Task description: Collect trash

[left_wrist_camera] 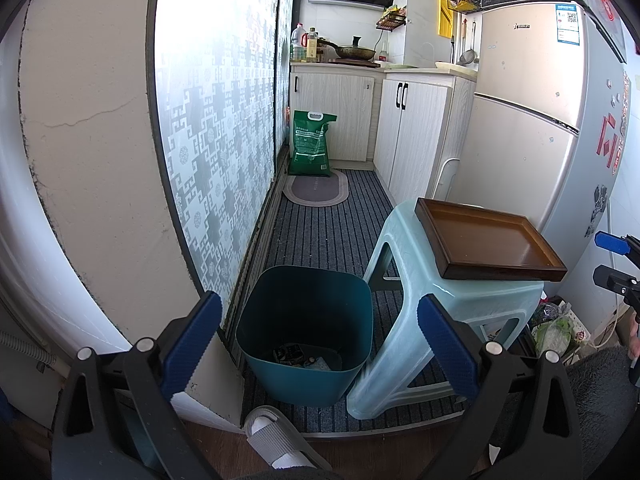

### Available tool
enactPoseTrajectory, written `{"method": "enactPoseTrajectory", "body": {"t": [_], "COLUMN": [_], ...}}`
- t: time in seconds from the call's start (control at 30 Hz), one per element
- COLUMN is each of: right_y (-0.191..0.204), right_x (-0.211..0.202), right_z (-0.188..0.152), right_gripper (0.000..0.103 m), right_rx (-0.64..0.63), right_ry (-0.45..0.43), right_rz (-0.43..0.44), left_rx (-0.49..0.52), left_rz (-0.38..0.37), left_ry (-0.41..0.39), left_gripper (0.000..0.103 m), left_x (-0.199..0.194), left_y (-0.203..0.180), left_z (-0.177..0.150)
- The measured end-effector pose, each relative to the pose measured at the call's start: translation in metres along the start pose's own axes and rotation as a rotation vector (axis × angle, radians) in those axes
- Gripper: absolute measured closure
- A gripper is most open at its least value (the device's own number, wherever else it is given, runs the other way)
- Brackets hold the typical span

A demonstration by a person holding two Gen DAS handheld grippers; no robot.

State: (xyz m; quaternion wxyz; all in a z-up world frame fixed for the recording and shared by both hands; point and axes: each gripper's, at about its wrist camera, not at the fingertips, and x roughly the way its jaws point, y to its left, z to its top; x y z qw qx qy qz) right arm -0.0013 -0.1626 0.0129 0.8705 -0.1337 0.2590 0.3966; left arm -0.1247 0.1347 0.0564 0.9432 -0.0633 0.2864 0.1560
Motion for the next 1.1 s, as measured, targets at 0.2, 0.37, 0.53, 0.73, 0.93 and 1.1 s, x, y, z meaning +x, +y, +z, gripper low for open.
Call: {"method": "enactPoseTrajectory", "body": {"t": [0.2,0.37,0.53,0.73,0.93,1.1], "right_y": [0.0004,0.0004,0.0005,0.0011,0.0016,0.0016], "right_x": [0.0002,0.0002,0.0003,0.0006,0.0008,0.0008], "right_z": [-0.0003,-0.0004,-0.0005,-0.001,-0.0011,-0.0012], "right_gripper": [0.003,0.003,0.003,0.003,0.003,0.003], "right_rx": [-0.001,-0.001,-0.002,-0.001,-0.001,-0.001], "right_ry": [0.0,0.0,0.001,0.0,-0.001,0.0], "right_rz": [0.0,0.0,-0.001,-0.001,-0.002,-0.002], "left_rx": [0.0,0.0,0.0,0.0,-0.005,-0.006], "left_rz": [0.0,0.0,0.0,-0.001,0.003,0.004], "left_ry": [0.0,0.0,0.0,0.001,0.009,0.008], "left_gripper": [0.003,0.003,0.003,0.003,0.003,0.003], "left_x": [0.0001,0.0001,0.0,0.0001,0.0008,0.0007], "left_y": [0.0001,0.0001,-0.0001,0.0,-0.0024,-0.0024], "left_z": [0.0001,0.0001,0.0,0.0,0.0006,0.0009]}}
